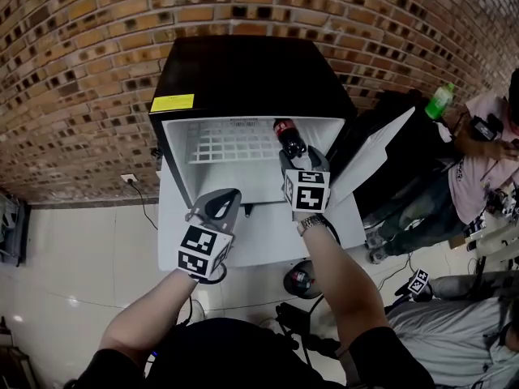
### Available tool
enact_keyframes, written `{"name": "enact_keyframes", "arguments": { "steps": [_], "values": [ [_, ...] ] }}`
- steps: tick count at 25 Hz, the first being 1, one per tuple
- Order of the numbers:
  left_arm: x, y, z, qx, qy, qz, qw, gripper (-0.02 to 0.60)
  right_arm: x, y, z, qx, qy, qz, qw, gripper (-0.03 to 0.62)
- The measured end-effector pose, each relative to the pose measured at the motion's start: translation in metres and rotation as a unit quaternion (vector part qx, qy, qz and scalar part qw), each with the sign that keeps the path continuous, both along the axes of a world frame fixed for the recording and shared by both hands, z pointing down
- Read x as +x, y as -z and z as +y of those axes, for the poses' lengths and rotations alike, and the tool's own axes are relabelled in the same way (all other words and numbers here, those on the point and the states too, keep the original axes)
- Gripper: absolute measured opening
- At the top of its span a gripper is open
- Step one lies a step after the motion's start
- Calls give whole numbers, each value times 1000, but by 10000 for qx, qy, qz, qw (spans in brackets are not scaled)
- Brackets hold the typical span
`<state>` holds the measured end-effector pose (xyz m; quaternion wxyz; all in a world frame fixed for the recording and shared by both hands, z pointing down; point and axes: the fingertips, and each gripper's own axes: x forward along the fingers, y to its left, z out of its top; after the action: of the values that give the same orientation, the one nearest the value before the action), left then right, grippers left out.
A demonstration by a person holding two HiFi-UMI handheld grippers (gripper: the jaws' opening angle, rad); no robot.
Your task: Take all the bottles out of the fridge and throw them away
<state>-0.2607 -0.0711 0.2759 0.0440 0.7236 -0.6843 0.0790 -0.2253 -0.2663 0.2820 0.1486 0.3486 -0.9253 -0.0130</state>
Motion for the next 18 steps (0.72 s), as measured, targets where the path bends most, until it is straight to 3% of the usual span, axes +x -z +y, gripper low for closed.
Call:
{"name": "enact_keyframes", "arguments": {
  "steps": [18],
  "values": [
    [-24,-10,10,-140,165,-47,9998,3,-41,-12,-29,-77,-94,293,9995,304]
  ]
}}
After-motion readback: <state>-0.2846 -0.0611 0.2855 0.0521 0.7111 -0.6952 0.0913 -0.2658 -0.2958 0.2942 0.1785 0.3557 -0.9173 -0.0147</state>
